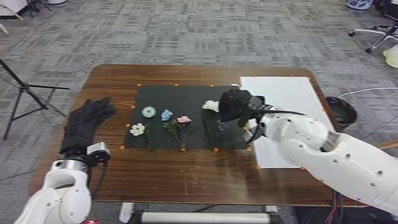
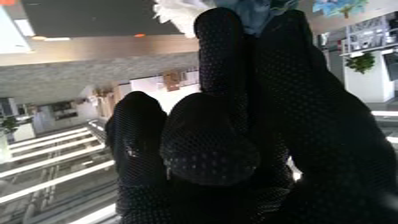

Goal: Arrange flowers

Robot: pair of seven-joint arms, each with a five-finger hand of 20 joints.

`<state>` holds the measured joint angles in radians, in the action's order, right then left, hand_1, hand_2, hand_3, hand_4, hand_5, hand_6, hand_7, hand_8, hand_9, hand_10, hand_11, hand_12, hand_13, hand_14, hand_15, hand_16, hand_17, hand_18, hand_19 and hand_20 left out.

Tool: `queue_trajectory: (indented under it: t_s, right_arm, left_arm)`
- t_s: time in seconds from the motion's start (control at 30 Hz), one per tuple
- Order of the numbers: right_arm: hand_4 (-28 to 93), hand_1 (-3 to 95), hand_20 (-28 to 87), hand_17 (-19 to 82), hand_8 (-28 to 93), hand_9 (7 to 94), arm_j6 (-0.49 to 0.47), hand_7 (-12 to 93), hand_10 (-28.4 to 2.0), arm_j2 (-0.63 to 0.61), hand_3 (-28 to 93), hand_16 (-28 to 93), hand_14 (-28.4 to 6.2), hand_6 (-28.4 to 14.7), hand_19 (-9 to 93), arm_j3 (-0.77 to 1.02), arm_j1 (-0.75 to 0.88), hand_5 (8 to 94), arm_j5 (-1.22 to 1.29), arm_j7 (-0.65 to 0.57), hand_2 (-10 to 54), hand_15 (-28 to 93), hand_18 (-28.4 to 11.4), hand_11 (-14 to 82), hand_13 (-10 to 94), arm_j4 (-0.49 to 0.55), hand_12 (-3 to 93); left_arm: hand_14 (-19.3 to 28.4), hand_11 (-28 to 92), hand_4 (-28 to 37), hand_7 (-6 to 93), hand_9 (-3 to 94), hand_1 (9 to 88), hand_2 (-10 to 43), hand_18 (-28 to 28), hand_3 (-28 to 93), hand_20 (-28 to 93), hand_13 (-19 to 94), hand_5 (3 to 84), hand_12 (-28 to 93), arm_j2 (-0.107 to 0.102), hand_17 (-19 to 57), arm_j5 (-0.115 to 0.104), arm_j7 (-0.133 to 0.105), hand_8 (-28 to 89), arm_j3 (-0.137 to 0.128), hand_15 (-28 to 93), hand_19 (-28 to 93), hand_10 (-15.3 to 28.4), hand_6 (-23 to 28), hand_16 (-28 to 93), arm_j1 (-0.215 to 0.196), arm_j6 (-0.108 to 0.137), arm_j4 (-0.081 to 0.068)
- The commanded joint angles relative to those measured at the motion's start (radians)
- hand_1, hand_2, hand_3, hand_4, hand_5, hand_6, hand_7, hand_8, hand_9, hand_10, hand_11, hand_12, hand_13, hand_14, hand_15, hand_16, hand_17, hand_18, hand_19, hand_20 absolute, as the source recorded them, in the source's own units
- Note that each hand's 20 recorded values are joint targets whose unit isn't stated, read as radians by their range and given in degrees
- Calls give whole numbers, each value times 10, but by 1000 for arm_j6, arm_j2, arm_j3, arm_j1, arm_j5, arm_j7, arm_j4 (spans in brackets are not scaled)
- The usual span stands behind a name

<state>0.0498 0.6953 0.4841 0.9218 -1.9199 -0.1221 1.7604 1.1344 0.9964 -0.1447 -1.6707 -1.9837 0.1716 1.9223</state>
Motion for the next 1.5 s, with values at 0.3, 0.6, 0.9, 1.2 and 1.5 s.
queue_trajectory:
  t_s: [0.3, 0.6, 0.9, 1.2, 1.5]
  right_arm:
    - [-162, 571, 610, 576, 98, 860, -99, 225, -107, 24, 573, 337, -13, 13, 932, 45, 17, 771, -17, 5, -95, 661, -173, 138, 885, -38, 341]
    - [-157, 558, 609, 575, 98, 850, -135, 228, -105, 26, 580, 335, -13, 12, 932, 71, 20, 761, -19, -7, -95, 662, -174, 140, 884, -47, 341]
    - [-138, 377, 589, 551, -89, 681, -242, 182, -133, 26, 646, 326, -28, 17, 932, 126, 23, 648, -8, -26, -95, 656, -178, 129, 856, -30, 178]
    - [-129, 306, 570, 525, -75, 585, -354, 118, -167, 4, 636, 317, -44, 9, 932, 288, 60, 547, -24, -34, -95, 649, -194, 77, 836, 27, 156]
    - [-128, 216, 459, 247, -60, 481, -227, 90, -177, 103, 643, 247, -174, -27, 576, 944, 517, 499, 401, 9, -32, 345, -220, 60, 558, 185, 169]
  left_arm:
    - [188, 237, -283, 133, 501, 229, 138, 139, 666, 181, 378, 529, 134, 6, 45, 2, 5, -68, -5, 265, 157, 155, 43, 3, -5, -7, 8]
    - [189, 238, -283, 132, 501, 229, 137, 140, 667, 182, 379, 528, 134, 6, 44, 2, 6, -68, -4, 265, 158, 154, 43, 4, -5, -5, 9]
    - [189, 237, -283, 135, 502, 228, 136, 140, 668, 182, 377, 528, 134, 9, 43, 2, 3, -69, -10, 266, 160, 155, 42, 4, -13, -12, 12]
    - [189, 239, -283, 135, 501, 228, 136, 141, 669, 181, 377, 527, 133, 10, 41, 1, -2, -70, -14, 267, 163, 155, 41, 2, -19, -10, 15]
    - [190, 239, -283, 135, 502, 229, 134, 141, 671, 180, 376, 526, 133, 1, 40, 0, -23, -70, -22, 269, 163, 155, 41, 2, -23, -19, 33]
